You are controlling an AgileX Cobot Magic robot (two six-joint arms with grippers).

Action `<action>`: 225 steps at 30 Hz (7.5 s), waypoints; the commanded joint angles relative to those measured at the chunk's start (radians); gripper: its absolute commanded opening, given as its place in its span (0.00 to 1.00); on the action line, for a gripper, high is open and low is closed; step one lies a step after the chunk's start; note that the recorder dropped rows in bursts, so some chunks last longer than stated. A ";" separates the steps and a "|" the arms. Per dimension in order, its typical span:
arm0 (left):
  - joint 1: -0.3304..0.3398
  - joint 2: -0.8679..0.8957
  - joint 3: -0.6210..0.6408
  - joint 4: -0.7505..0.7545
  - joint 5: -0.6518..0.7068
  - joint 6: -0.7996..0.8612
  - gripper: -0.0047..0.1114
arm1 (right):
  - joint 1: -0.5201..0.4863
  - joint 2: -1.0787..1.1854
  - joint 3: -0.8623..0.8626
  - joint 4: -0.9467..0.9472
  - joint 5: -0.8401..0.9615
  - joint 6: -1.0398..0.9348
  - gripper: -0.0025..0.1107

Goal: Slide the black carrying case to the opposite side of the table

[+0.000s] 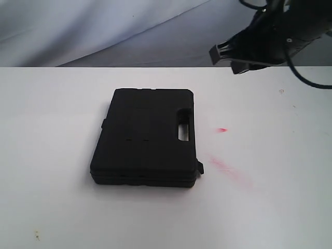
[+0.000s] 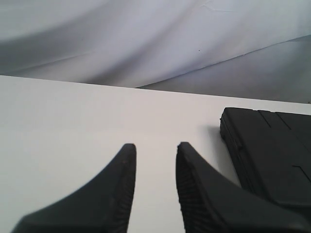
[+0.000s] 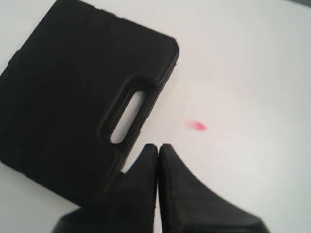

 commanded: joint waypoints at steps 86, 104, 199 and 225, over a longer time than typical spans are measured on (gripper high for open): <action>0.003 -0.005 0.004 0.005 0.001 -0.003 0.29 | 0.050 0.589 -0.162 0.056 -0.158 0.277 0.32; 0.003 -0.005 0.004 0.005 0.001 -0.002 0.29 | 0.050 0.599 -0.162 0.053 -0.149 0.277 0.05; 0.003 -0.005 0.004 0.005 0.001 0.000 0.29 | -0.311 0.351 0.210 -0.358 -0.214 0.338 0.02; 0.003 -0.005 0.004 0.005 0.001 0.000 0.29 | -0.311 0.355 0.210 -0.345 -0.226 0.309 0.02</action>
